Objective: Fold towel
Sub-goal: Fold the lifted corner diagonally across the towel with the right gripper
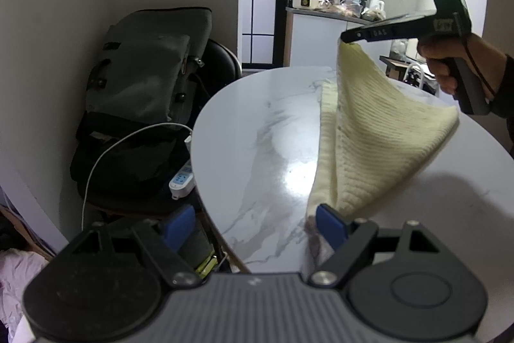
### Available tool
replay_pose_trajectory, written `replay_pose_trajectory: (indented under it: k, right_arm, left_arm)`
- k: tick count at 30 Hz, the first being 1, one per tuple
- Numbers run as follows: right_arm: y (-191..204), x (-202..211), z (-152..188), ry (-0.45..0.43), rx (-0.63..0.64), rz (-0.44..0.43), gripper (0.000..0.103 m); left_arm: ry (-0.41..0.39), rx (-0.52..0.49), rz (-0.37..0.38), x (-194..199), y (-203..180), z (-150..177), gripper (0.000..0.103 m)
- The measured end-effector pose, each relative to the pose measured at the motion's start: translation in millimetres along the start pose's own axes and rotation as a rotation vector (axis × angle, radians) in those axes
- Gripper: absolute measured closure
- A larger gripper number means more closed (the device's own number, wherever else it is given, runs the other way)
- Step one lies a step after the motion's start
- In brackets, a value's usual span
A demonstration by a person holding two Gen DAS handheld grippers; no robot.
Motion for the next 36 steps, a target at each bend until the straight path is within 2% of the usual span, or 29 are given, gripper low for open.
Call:
replay_pose_trajectory:
  k: [9, 12, 14, 16, 18, 25, 36]
  right_arm:
    - [0, -7, 8, 0.033, -0.02, 0.017, 0.099]
    - [-1, -8, 10, 0.044, -0.031, 0.029, 0.095]
    - [-2, -6, 9, 0.039, -0.035, 0.04, 0.089]
    - [-4, -2, 7, 0.024, -0.042, 0.048, 0.068]
    - [-6, 3, 6, 0.011, -0.053, 0.055, 0.062]
    - [-16, 19, 4, -0.021, -0.092, 0.08, 0.051]
    - [-20, 54, 33, 0.012, -0.103, 0.076, 0.046]
  left_arm:
    - [-0.011, 0.001, 0.024, 6, -17, 4, 0.018]
    - [-0.009, -0.006, 0.031, 8, -19, 4, 0.018]
    - [-0.008, -0.013, 0.035, 9, -21, 3, 0.018]
    - [-0.009, -0.017, 0.036, 9, -22, 3, 0.018]
    - [-0.011, -0.017, 0.037, 10, -23, 4, 0.018]
    - [-0.009, -0.034, 0.042, 11, -29, 4, 0.018]
    - [-0.006, -0.052, 0.062, -3, -39, 1, 0.02]
Point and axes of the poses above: each gripper's, at about its wrist camera, not at the fingertips, and x roughly against the way its jaws point, y to its left, z to its underside, the point moved 8 cm from there along -x, roughly the way its jaws point, and after that the axes turned 2 degrees about -y, right-handed, at the moved point
